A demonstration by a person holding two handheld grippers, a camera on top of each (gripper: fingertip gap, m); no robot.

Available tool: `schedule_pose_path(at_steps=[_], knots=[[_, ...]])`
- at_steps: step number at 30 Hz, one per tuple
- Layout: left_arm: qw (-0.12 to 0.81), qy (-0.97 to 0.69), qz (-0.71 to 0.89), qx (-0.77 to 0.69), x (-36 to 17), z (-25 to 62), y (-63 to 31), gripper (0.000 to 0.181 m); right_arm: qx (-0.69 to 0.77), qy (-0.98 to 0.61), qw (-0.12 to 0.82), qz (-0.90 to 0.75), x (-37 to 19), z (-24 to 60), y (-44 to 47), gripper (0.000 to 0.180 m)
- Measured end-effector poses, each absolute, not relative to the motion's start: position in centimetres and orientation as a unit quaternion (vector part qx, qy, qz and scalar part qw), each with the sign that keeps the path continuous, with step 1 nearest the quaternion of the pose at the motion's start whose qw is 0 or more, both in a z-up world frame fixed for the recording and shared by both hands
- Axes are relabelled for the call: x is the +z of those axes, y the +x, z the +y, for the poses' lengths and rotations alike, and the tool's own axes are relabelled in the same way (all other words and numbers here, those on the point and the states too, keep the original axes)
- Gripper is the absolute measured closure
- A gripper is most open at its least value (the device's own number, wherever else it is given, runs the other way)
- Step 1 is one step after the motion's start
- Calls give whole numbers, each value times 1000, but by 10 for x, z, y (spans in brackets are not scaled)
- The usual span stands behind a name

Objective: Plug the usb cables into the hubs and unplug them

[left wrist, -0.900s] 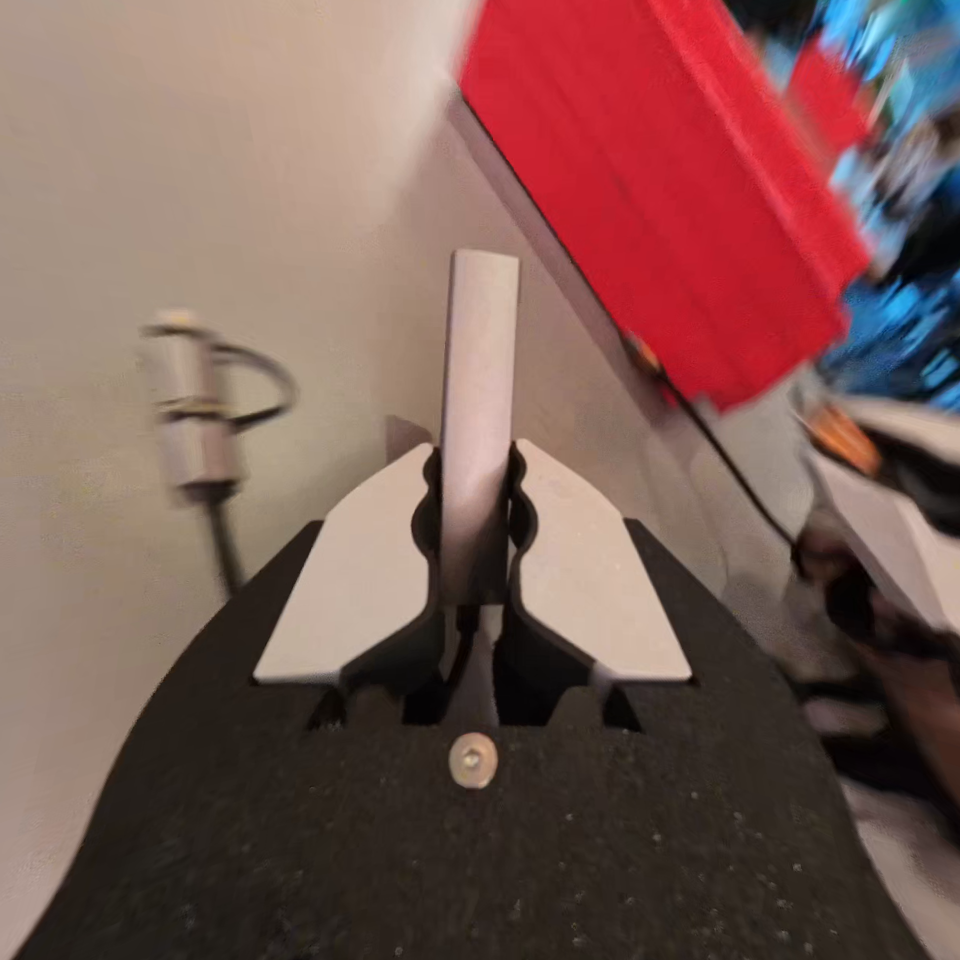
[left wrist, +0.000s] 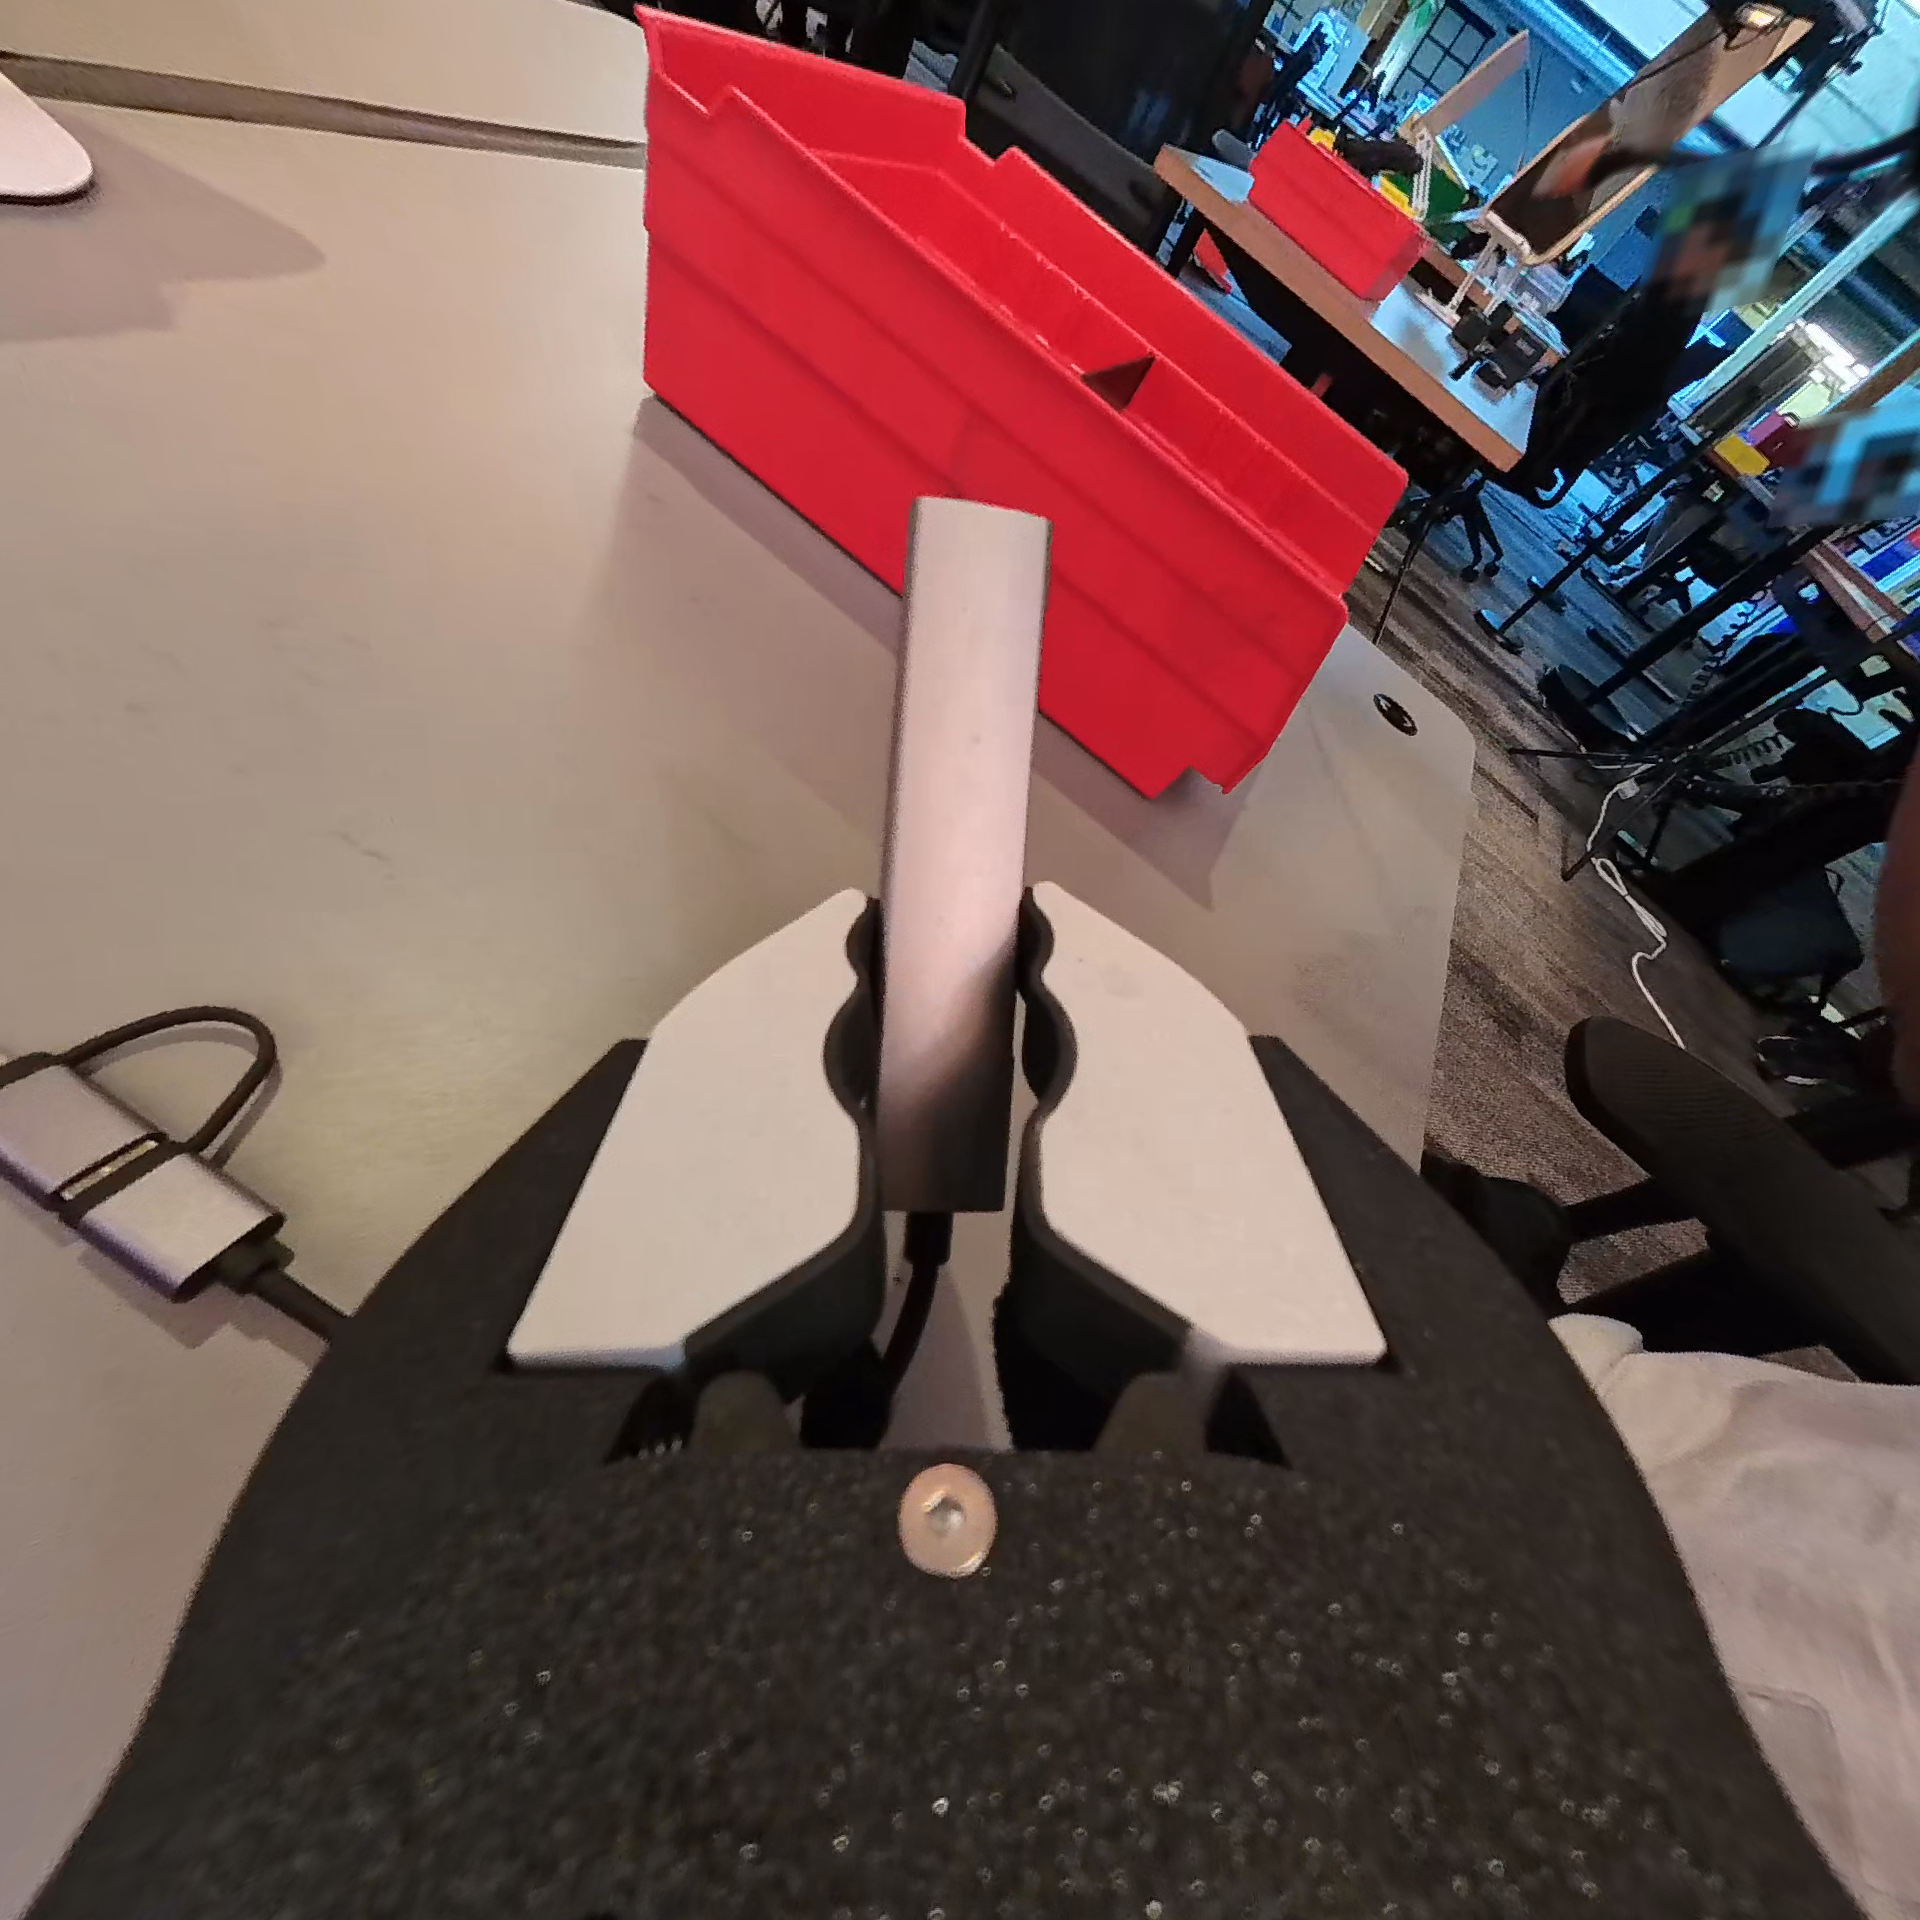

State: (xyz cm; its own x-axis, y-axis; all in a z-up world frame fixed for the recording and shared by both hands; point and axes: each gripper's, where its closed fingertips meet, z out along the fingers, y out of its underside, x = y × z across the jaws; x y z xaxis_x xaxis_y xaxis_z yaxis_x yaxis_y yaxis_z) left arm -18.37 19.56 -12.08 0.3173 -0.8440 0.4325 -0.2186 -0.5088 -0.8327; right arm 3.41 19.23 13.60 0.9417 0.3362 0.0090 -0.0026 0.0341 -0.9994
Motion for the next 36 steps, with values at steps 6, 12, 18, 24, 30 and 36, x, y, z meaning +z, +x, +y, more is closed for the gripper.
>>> schedule_pose_path(at_steps=[6,12,18,24,30,36], knots=[[333,-738,366,-458,-124,193,-181,157,56,-720,691,-37,40,243,81,169],[331,-740,368,-456,-125,194,-183,157,76,-722,687,14,47,243,70,169],[321,-742,374,-455,-130,192,-183,157,19,-837,546,33,-54,236,91,169],[315,-742,368,-463,-131,193,-182,157,-132,-921,365,-29,-140,205,121,174],[309,-743,373,-462,-134,190,-180,157,-36,-935,353,-10,-151,226,100,173],[312,-744,370,-461,-131,191,-183,157,130,-916,378,21,-137,248,42,151]])
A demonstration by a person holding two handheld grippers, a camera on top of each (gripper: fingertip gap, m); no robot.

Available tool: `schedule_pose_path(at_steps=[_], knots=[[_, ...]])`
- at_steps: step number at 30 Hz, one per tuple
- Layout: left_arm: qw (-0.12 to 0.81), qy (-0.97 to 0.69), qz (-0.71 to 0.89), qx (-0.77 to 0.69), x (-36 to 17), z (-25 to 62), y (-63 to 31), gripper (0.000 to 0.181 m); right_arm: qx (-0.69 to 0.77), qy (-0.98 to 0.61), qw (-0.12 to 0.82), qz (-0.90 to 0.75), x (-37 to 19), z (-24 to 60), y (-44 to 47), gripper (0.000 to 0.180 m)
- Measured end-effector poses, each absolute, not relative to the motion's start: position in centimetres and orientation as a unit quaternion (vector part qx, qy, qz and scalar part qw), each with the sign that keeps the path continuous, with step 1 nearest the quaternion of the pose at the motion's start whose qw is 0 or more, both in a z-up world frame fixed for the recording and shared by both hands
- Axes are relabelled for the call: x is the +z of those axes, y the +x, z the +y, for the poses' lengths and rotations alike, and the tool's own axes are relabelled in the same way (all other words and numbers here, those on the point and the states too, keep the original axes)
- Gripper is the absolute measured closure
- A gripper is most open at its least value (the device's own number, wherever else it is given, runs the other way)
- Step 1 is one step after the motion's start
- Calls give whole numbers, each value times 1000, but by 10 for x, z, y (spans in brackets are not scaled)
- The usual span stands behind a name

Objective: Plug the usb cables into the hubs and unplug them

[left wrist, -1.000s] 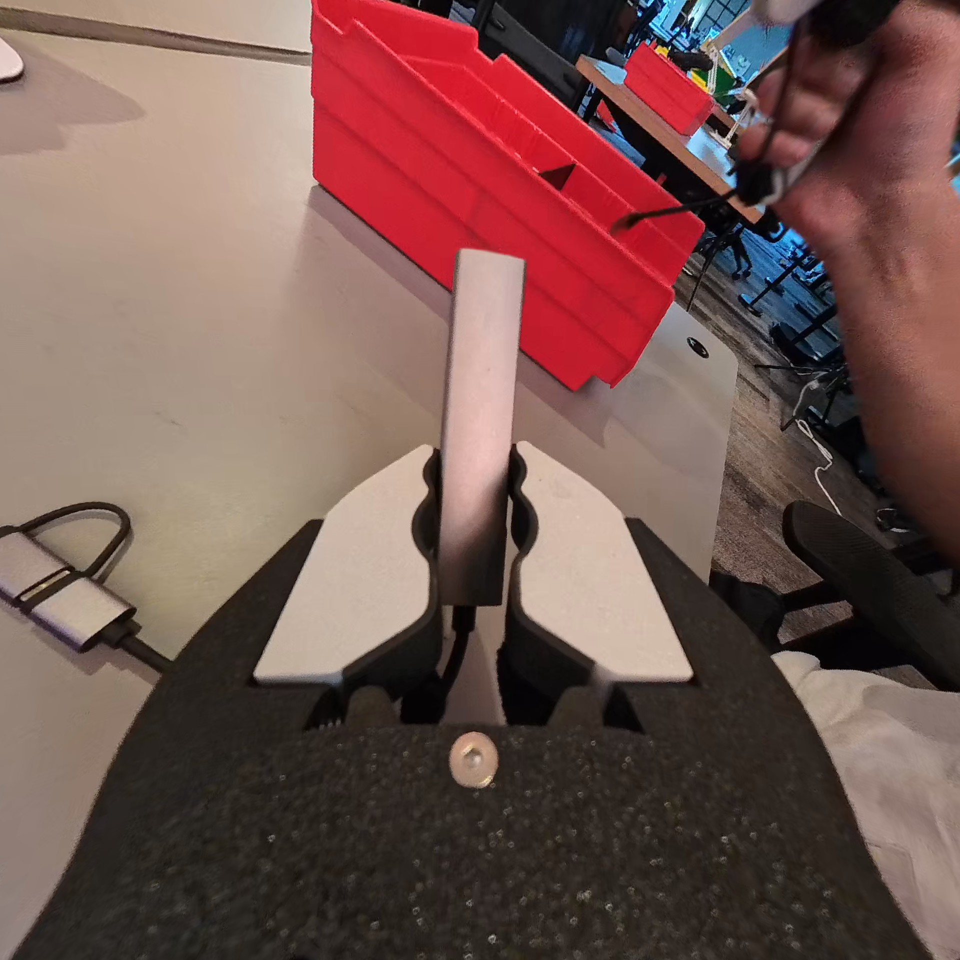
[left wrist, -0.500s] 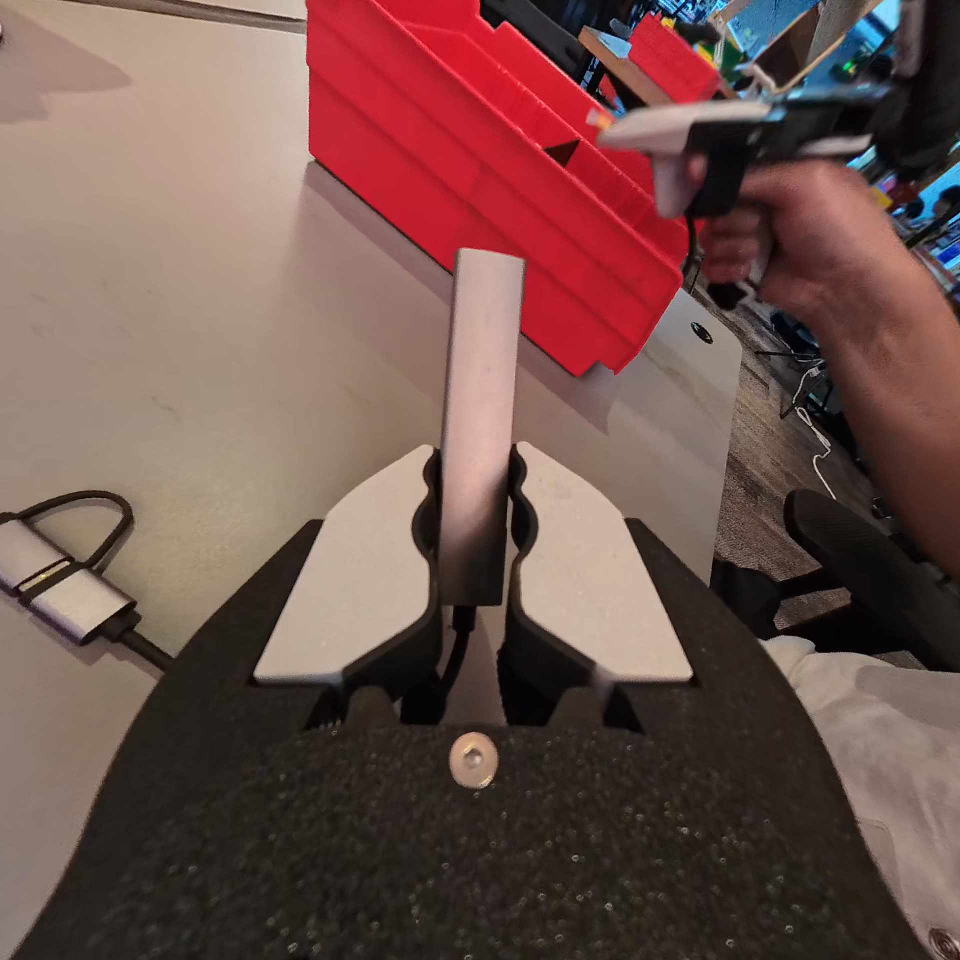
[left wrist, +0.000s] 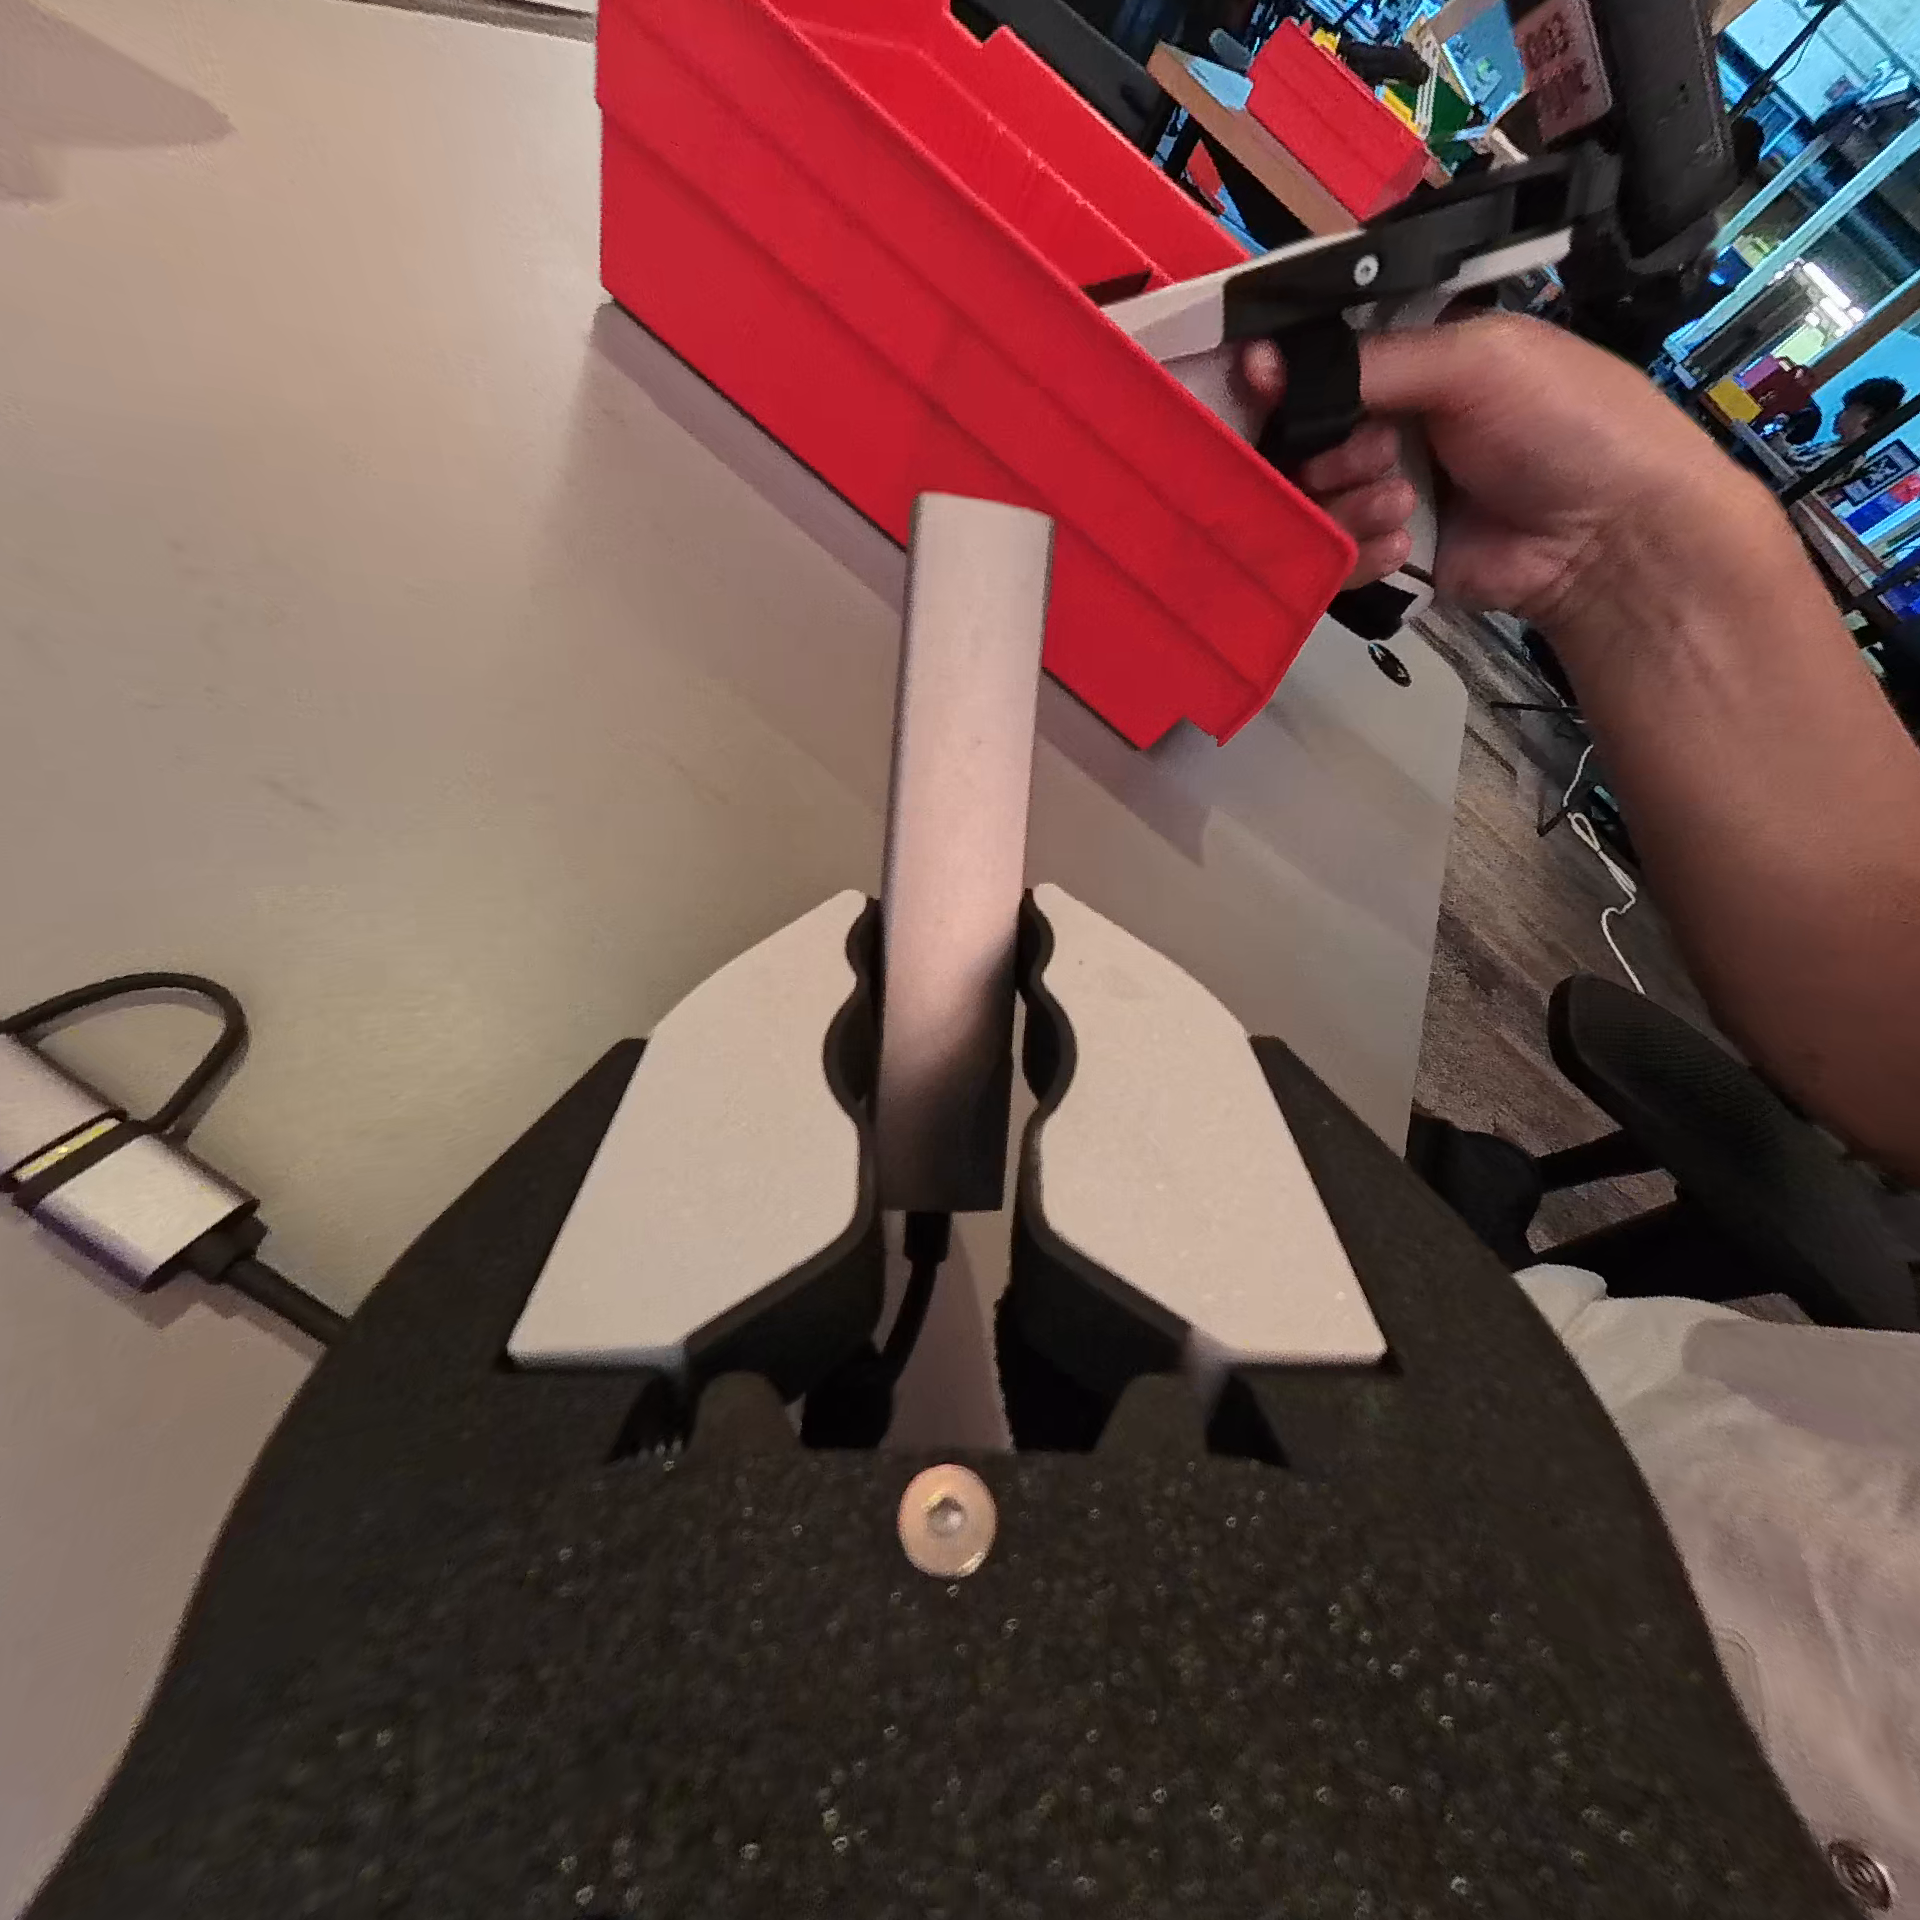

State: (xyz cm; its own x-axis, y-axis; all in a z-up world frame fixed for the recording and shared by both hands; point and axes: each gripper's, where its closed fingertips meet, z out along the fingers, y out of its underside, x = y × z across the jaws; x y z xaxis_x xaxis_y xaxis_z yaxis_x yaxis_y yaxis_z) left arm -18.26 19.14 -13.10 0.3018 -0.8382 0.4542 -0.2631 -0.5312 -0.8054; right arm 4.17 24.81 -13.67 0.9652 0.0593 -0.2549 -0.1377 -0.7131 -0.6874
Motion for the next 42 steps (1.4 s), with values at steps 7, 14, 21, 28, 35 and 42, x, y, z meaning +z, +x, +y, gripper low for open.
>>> schedule_pose_path(at_steps=[7,14,21,28,35,42], knots=[[318,-739,367,-467,-128,193,-185,157,55,-867,494,-11,-55,252,49,128],[316,-647,412,-558,-93,164,-179,157,254,-783,476,-310,-25,191,-115,123],[340,-580,411,-616,-60,151,-188,157,449,-705,458,-302,-23,168,-197,120],[313,-547,414,-657,-50,135,-185,157,520,-632,495,-293,-11,163,-206,159],[450,-549,403,-577,-38,164,-203,122,444,-639,547,-309,29,178,-168,159],[537,-559,404,-486,-45,176,-234,128,273,-651,629,-324,155,209,-62,159]])
